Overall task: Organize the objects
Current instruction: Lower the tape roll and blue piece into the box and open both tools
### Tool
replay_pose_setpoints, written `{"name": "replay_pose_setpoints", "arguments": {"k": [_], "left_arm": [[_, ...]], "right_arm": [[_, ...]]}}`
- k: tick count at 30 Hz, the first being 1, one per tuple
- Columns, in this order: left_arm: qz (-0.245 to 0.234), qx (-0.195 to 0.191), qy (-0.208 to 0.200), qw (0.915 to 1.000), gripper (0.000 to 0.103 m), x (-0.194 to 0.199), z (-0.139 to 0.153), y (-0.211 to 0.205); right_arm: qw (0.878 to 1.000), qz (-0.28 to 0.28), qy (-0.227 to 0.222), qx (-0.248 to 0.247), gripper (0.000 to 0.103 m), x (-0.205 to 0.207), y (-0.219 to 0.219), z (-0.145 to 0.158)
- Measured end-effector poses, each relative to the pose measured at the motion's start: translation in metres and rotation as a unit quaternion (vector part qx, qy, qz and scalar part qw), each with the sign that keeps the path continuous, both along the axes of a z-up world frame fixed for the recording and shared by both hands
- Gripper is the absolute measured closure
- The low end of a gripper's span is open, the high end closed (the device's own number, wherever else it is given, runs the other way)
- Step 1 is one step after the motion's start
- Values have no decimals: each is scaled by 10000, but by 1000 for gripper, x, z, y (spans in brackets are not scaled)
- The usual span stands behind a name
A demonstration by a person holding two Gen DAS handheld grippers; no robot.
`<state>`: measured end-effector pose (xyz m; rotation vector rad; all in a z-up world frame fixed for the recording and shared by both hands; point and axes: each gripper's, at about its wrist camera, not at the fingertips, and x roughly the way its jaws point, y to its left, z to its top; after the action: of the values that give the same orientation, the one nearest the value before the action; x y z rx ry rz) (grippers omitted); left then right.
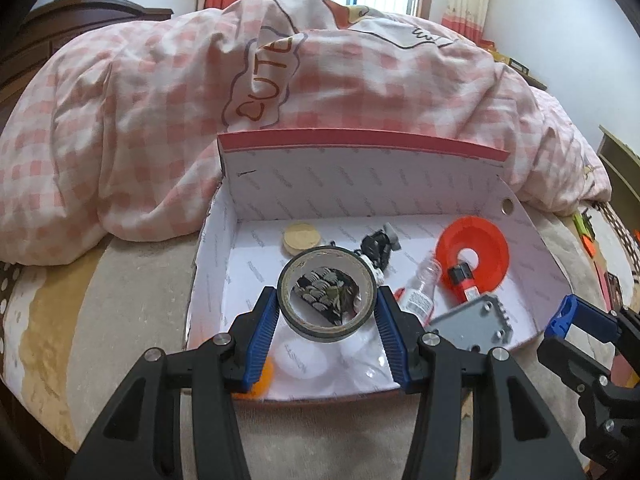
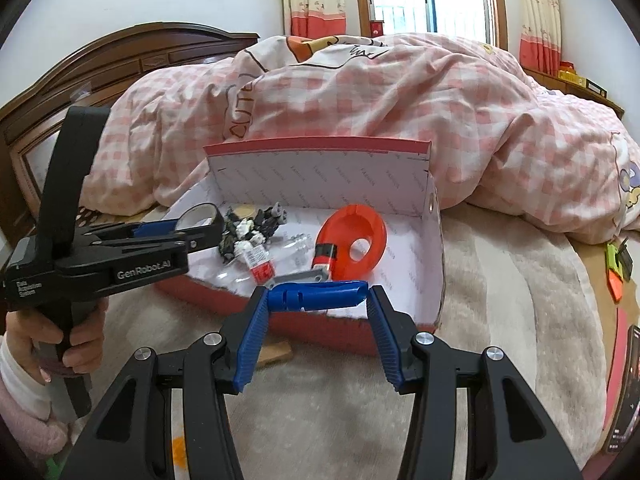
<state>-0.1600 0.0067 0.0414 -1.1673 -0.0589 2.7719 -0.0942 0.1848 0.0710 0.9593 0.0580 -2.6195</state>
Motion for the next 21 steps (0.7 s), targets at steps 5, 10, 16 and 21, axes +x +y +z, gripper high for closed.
{"name": "replay_pose_setpoints", "arguments": {"k": [5,10,16,21], "left_arm": [[58,-30,-44,10000,54,-9,-4,-1],[71,-65,-124,9999,54,-19,-14,0],[99,-152,-125,9998,54,-27,-21,2],[144,-189,-131,9996,54,-27,-22,3]], "right_arm": [[9999,-91,79,10,52,-17,1,1],[9997,-247,70,45,52,-35,0,-4],[9990,-430,18,121,52,-51,-4,-16],[9989,-405,43,219,52,-57,-11,-23]]}}
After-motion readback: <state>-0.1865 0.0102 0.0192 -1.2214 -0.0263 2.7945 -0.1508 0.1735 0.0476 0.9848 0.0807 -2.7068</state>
